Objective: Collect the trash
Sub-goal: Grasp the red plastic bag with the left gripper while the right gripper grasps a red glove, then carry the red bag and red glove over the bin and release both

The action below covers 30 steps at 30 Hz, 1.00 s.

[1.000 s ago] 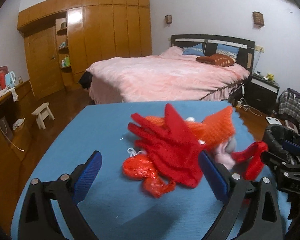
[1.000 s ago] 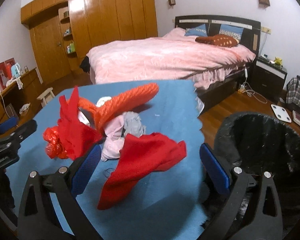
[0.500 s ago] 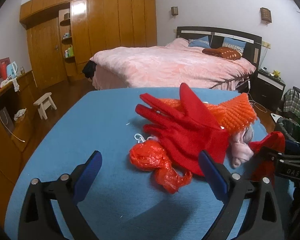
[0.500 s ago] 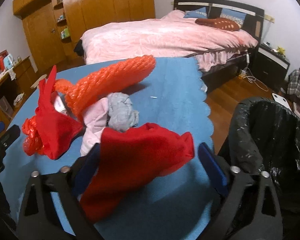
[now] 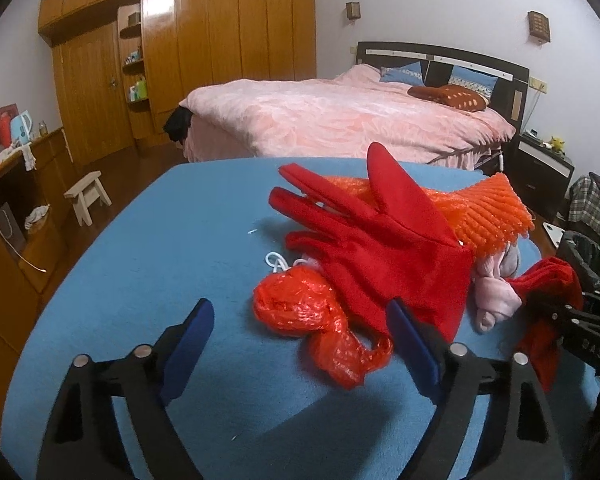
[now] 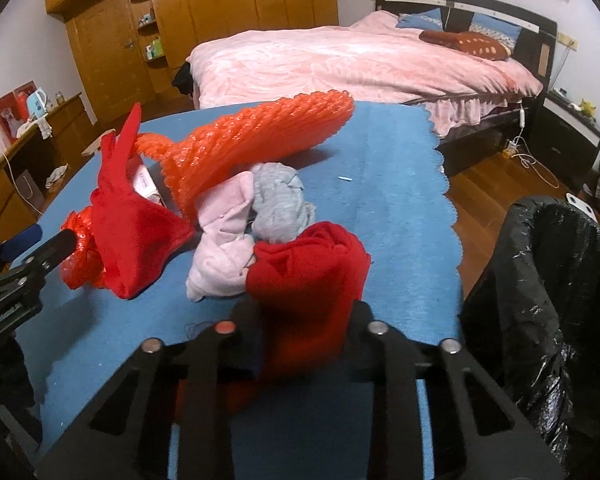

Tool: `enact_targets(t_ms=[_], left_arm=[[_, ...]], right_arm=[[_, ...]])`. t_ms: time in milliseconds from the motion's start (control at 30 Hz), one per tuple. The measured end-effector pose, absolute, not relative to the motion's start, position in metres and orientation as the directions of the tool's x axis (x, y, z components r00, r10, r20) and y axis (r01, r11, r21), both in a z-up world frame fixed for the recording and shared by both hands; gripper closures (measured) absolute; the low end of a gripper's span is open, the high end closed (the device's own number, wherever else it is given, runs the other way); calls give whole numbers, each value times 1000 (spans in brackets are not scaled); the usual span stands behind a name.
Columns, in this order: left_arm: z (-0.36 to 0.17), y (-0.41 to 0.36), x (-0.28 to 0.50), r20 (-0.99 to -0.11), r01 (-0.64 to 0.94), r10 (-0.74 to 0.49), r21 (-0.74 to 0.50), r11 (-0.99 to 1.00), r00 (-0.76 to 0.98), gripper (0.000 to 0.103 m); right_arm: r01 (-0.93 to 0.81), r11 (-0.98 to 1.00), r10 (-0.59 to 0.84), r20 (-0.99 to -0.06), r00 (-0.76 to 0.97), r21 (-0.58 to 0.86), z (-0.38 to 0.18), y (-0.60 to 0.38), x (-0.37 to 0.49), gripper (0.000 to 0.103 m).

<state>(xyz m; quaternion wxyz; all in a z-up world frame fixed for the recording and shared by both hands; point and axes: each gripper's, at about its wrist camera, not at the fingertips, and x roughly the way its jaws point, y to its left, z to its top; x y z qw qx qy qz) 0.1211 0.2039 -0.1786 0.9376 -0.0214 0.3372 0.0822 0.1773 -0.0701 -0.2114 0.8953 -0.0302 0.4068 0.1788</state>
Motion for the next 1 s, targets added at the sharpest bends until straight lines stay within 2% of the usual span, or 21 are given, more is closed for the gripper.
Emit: enact_targets(t_ms=[67, 133, 167, 233, 367, 400, 633, 1000], left_arm=[[-183, 203, 127, -658, -156, 124, 10, 988, 743, 28], [-186, 202, 131, -673, -146, 110, 3, 989, 731, 44], [-188, 202, 132, -681, -142, 104, -1, 990, 725, 48], [-189, 204, 133, -686, -144, 97, -11, 990, 721, 61], [-187, 205, 130, -675, -139, 84, -28, 990, 733, 69], [-185, 204, 128, -667, -137, 85, -25, 990, 740, 74], [-174, 197, 115, -635, -132, 90, -18, 991, 767, 82], [-140, 189, 95, -575, -124, 94, -13, 992, 813, 83]], right_arm=[[-349, 931, 308, -736, 604, 103, -211, -71, 177, 81], [-353, 929, 319, -730, 604, 113, -210, -71, 175, 83], [-353, 928, 324, -727, 606, 119, -209, -72, 173, 83], [-357, 925, 338, -719, 608, 132, -206, -74, 171, 83], [-367, 918, 361, -698, 618, 149, -199, -77, 164, 83], [-369, 917, 364, -695, 620, 151, -197, -77, 162, 83], [-377, 913, 376, -674, 636, 154, -181, -81, 156, 83], [-391, 907, 393, -652, 648, 158, -164, -81, 145, 83]])
